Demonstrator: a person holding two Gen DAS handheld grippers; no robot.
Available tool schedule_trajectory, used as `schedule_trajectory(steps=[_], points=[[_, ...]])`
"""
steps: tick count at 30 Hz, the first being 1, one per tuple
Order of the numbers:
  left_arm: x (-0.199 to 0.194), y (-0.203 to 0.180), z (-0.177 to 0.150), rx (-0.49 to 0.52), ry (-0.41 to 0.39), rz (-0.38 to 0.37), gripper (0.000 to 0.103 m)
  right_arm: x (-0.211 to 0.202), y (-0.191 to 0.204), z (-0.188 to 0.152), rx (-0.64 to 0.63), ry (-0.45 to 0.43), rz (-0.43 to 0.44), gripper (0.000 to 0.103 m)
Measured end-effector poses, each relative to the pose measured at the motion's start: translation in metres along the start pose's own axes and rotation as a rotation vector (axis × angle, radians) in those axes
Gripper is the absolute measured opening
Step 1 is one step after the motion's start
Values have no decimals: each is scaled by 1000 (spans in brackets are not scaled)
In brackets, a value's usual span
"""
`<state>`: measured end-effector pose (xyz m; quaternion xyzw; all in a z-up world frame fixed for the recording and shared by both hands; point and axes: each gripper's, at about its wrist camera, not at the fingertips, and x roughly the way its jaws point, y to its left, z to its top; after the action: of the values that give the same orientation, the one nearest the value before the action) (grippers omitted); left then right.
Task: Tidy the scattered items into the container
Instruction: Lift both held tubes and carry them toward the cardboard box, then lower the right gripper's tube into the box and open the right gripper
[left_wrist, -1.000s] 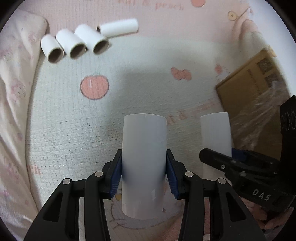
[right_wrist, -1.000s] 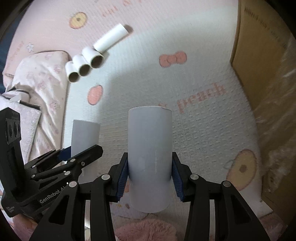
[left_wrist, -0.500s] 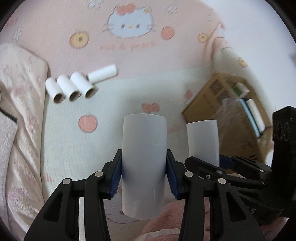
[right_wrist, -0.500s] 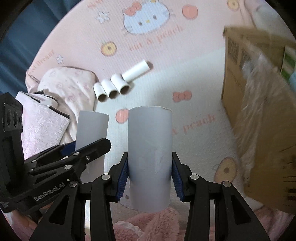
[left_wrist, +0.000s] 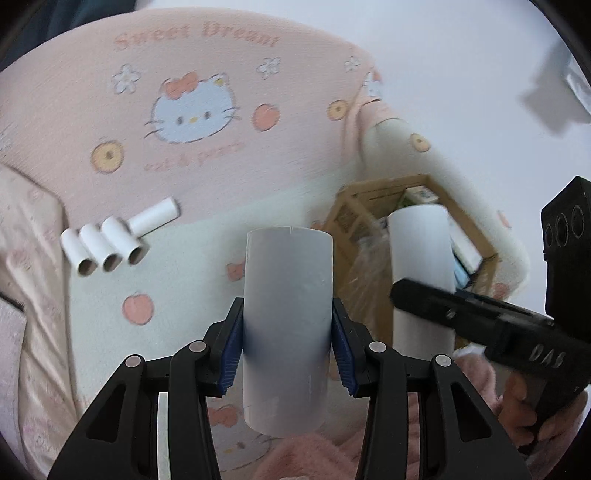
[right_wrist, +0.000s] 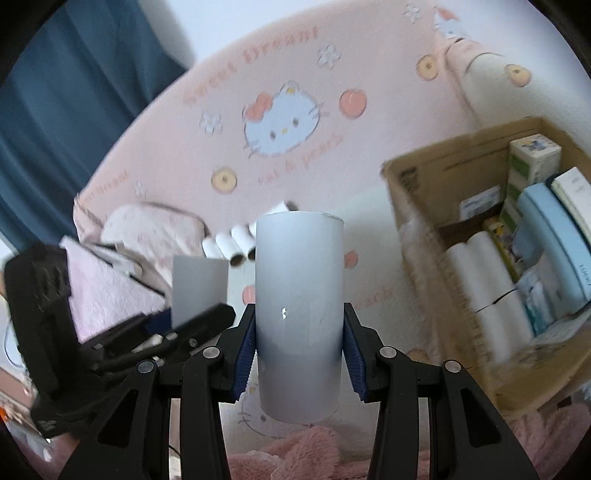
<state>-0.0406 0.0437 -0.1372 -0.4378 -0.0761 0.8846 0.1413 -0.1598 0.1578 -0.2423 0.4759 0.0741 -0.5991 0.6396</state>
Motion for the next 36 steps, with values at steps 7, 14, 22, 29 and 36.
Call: schedule_trajectory(steps=[7,14,22,29,36], points=[[9,-42,29,106,-25,-89,47,-38,-18,24,-4,-87,-77,41],[34,-80,61,163,-22,-155,47,-51,-44,39,-28,-75,-141,41],[72,-94,75,163,22,-203,47,-58,-80,50,-49,-49,-234,41],[96,-117,86,263,45,-208,47,-43,-115,65,-27,23,-260,41],[117,-116,105,227,80,-260,47,-11,-145,88,38,115,-162,41]])
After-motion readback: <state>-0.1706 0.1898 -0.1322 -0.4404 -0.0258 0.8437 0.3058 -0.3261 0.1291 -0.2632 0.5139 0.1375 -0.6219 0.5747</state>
